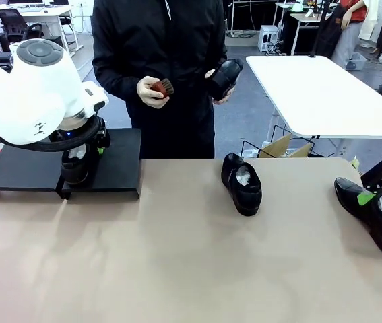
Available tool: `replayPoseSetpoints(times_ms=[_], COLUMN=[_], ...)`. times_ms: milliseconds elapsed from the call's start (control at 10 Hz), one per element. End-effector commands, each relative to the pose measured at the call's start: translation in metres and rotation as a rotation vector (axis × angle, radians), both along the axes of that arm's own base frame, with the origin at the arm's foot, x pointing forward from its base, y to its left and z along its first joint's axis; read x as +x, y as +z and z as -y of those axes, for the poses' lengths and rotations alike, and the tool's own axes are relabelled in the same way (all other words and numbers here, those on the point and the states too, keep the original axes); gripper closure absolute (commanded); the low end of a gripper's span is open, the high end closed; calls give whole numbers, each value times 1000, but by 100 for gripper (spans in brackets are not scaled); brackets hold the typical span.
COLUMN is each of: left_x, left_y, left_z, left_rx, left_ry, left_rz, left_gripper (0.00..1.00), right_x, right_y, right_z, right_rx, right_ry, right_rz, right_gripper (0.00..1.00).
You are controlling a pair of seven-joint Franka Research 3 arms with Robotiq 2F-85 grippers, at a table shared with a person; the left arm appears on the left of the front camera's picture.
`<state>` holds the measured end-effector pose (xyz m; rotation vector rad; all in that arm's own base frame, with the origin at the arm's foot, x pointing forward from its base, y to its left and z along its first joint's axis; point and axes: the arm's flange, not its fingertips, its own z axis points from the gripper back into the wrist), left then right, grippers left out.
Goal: Organize the shoes by placing them on the stand.
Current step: Pick up one Shoe and place it in the middle of the table.
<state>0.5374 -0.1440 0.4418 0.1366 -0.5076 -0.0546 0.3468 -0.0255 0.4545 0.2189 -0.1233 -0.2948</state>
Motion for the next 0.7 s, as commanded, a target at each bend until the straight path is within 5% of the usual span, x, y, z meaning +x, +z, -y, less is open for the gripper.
replayPoseSetpoints(times_ms=[0, 300, 600], left_x=[1, 0, -54], left_y=[2, 1, 64], left_z=[-1, 0, 5], left_rx=[0, 0, 3], left_ry=[1, 0, -59], left_rz=[5, 1, 113], left_gripper=[6, 6, 6], right_x=[-1, -1, -1], right_y=[0, 0, 0], right_z=[0, 0, 0], right_rx=[2, 2, 2], right_ry=[8, 8, 8], right_rz=[1, 1, 1], right_gripper=[0, 0, 0])
